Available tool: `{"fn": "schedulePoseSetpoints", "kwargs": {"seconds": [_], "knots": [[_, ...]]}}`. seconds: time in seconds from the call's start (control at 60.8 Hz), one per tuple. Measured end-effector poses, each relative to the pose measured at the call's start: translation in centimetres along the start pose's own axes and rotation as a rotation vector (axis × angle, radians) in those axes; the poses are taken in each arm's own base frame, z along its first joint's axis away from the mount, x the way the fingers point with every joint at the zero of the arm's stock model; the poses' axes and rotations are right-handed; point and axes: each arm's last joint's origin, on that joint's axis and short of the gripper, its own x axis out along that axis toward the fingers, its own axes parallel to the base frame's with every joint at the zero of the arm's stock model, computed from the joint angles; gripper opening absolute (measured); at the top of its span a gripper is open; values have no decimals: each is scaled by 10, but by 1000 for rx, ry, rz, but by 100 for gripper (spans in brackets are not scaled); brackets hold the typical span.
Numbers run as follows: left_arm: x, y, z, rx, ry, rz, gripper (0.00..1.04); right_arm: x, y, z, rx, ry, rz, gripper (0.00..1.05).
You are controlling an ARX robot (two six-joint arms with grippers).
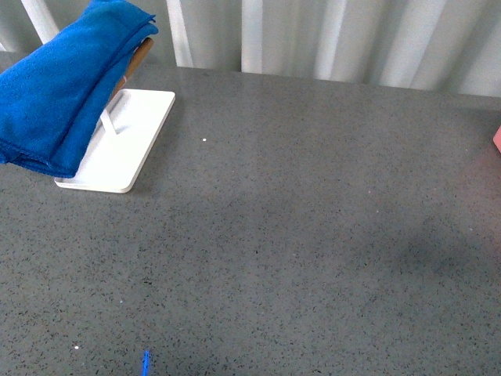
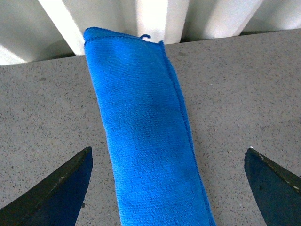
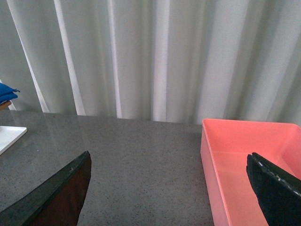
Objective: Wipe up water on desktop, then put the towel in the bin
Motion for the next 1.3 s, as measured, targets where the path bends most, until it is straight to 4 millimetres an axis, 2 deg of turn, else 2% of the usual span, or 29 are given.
{"fn": "schedulePoseSetpoints", "kwargs": {"seconds": [0.115, 0.312, 0.543, 0.839, 1.184, 1.25, 1.299], "knots": [[18, 3, 3, -44, 16, 16, 98, 0, 0, 0, 0, 0, 0, 98], [41, -5, -2, -97, 49, 22, 98, 0, 0, 0, 0, 0, 0, 98], [48, -7, -1, -23, -8, 88, 98, 0, 0, 0, 0, 0, 0, 98], [70, -3, -26, 22, 35, 123, 98, 0, 0, 0, 0, 0, 0, 98], [77, -6, -40, 33, 65, 114, 98, 0, 0, 0, 0, 0, 0, 98], [77, -6, -42, 36, 69, 115, 91, 0, 0, 0, 0, 0, 0, 98], [78, -6, -43, 36, 75, 113, 82, 0, 0, 0, 0, 0, 0, 98]]}}
